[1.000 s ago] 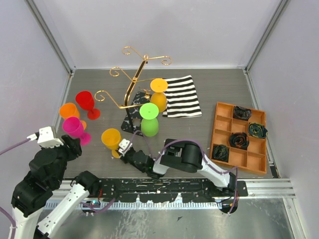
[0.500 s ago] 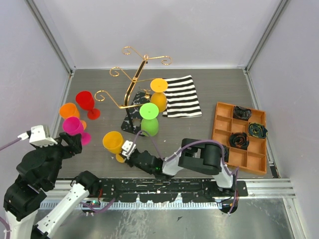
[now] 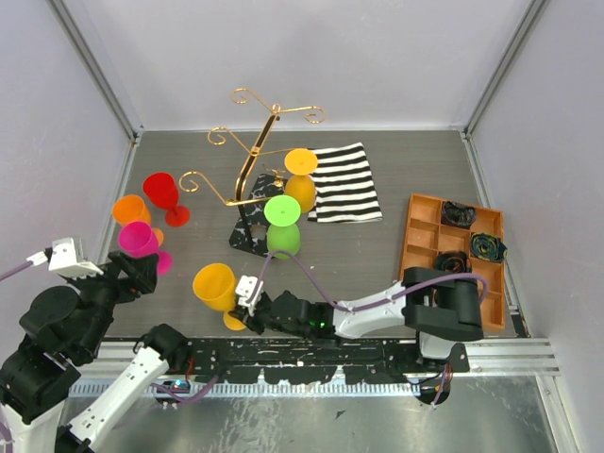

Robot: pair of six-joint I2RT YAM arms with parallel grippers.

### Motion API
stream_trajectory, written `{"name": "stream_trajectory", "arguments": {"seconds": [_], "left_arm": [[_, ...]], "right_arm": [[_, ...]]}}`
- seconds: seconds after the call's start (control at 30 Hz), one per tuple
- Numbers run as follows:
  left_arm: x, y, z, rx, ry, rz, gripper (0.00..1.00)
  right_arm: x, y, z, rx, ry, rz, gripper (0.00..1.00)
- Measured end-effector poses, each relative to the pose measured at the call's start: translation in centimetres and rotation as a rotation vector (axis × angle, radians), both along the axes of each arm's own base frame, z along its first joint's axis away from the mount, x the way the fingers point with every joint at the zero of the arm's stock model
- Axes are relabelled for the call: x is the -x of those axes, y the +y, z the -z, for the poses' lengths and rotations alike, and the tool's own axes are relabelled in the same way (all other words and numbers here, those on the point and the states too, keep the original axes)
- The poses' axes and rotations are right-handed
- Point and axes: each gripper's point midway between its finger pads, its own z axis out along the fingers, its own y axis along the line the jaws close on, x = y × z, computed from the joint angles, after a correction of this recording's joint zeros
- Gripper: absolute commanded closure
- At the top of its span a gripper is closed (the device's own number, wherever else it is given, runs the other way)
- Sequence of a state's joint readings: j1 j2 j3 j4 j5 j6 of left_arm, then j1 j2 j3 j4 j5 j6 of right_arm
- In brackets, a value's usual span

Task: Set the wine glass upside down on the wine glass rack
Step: Pick up the wine glass at the center of the board.

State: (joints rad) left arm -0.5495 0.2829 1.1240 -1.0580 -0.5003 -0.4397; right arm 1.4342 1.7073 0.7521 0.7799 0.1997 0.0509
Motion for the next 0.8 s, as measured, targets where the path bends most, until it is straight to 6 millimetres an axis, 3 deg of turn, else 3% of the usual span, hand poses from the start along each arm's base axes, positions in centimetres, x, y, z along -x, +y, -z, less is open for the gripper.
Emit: {"name": "stream_trajectory", "arguments": {"seconds": [0.13,0.2,0.3,0.8], "left_arm": [[0.0,-0.7,0.2,0.02,0.016,0.026,0.13],[-0.1,-1.2,0.2,0.03,0.024,0.047,0.07],[-0.1,-2.3,0.1,0.052,0.023,0.097,0.01],[0.2,-6.2,-1.5,0.167,-0.027,0.282,0.02]], "right_arm": [[1.1,-1.8,0.3,0.049,0.006,0.011,0.99],[1.4,-2.4,-0.1,0.063,0.002,0.02,0.99],[1.8,-3.6,-1.7,0.049,-0.008,0.034,0.99],[-0.2,-10.0,-10.1,-0.122,-0.055,0.187,0.99]]}}
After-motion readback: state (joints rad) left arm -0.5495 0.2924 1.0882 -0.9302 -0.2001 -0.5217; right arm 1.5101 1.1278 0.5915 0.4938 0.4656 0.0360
